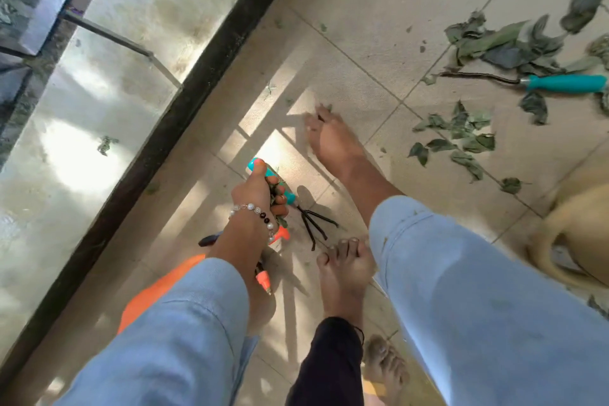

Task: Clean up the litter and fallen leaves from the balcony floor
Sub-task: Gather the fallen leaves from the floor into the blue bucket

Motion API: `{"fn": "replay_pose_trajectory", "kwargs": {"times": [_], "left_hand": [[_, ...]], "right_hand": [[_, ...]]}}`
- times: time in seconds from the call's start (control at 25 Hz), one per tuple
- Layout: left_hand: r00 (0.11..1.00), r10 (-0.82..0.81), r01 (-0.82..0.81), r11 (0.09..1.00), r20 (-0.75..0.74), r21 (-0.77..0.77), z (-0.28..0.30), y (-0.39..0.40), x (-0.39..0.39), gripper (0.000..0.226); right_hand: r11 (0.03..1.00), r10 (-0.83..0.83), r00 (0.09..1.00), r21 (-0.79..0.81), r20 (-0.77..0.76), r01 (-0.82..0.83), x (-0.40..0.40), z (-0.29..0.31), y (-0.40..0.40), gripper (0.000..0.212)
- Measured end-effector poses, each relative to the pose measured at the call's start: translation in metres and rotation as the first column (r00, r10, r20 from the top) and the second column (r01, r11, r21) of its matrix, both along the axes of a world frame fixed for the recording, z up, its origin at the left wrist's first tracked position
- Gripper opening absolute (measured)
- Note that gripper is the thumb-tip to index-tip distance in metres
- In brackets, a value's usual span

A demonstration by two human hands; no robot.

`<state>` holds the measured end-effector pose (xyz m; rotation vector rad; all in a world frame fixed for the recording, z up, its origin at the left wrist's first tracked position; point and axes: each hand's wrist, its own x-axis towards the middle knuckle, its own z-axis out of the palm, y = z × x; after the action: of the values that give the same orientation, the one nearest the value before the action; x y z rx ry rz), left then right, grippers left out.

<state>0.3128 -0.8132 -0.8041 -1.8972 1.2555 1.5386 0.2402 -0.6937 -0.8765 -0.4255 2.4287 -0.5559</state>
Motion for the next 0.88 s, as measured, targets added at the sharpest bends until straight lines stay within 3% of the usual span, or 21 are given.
{"fn": "replay_pose_trajectory", "kwargs": {"times": [0.04,0.08,0.12,0.16,0.2,0.24,0.28,0.32,0.36,0.44,0.56,0.64,0.72,0.76,0.84,0.88], "left_hand": [[1.0,-0.001,0.001,1.0,0.004,0.011,0.001,0.0,0.001,0.047],[1.0,-0.01,0.01,1.0,0.0,0.03,0.004,0.003,0.001,0.047],[0.999,-0.034,0.034,0.999,-0.004,0.039,0.006,0.007,0.002,0.046],[0.999,-0.054,0.054,0.998,-0.009,0.043,0.009,0.014,0.002,0.046],[0.997,-0.08,0.08,0.996,-0.008,0.04,0.014,0.023,0.001,0.045],[0.993,-0.116,0.115,0.993,0.003,0.032,0.02,0.034,0.002,0.043],[0.989,-0.145,0.145,0.989,0.022,0.019,0.025,0.047,0.002,0.042],[0.987,-0.158,0.158,0.987,0.033,0.016,0.03,0.06,0.003,0.044],[0.988,-0.148,0.146,0.989,0.039,0.039,0.04,0.074,0.001,0.049],[1.0,-0.011,0.007,0.986,0.026,0.167,0.061,0.099,-0.005,0.049],[0.995,0.099,-0.098,0.935,0.014,0.341,0.084,0.12,-0.014,0.04],[0.998,0.063,-0.068,0.91,0.025,0.408,0.097,0.131,-0.022,0.036],[0.999,0.018,-0.029,0.938,0.032,0.345,0.1,0.147,-0.033,0.031],[0.999,-0.014,0.005,0.955,0.029,0.296,0.099,0.156,-0.039,0.03],[0.999,-0.032,0.029,0.96,0.008,0.28,0.096,0.164,-0.052,0.037],[1.0,-0.019,0.016,0.958,0.008,0.287,0.09,0.166,-0.057,0.04]], "right_hand": [[0.996,0.062,0.998,0.065,0.002,-0.062,0.006,0.003,0.007,0.034],[0.999,-0.003,1.0,0.049,-0.002,0.003,0.012,0.007,0.016,0.028],[0.988,-0.154,0.987,-0.003,0.036,0.154,0.018,0.015,0.024,0.024],[0.902,-0.406,0.904,-0.1,0.133,0.42,0.024,0.026,0.029,0.021],[0.726,-0.6,0.743,-0.189,0.296,0.661,0.031,0.044,0.032,0.018],[0.495,-0.693,0.552,-0.25,0.463,0.832,0.038,0.065,0.037,0.017],[0.321,-0.706,0.42,-0.272,0.57,0.907,0.047,0.086,0.039,0.019],[0.277,-0.696,0.392,-0.278,0.602,0.92,0.058,0.106,0.039,0.019],[0.329,-0.696,0.436,-0.285,0.57,0.9,0.069,0.128,0.041,0.017],[0.56,-0.687,0.636,-0.302,0.351,0.772,0.089,0.162,0.05,0.013],[0.847,-0.477,0.877,-0.233,0.065,0.478,0.098,0.188,0.078,0.03],[0.929,-0.343,0.939,-0.149,-0.016,0.337,0.091,0.196,0.099,0.042],[0.918,-0.364,0.92,-0.11,0.148,0.381,0.073,0.196,0.119,0.042],[0.815,-0.479,0.807,-0.166,0.345,0.555,0.062,0.196,0.13,0.041],[0.316,-0.636,0.42,-0.279,0.647,0.907,0.039,0.187,0.15,0.035],[0.126,-0.707,0.272,-0.262,0.653,0.957,0.031,0.174,0.162,0.03]]}}
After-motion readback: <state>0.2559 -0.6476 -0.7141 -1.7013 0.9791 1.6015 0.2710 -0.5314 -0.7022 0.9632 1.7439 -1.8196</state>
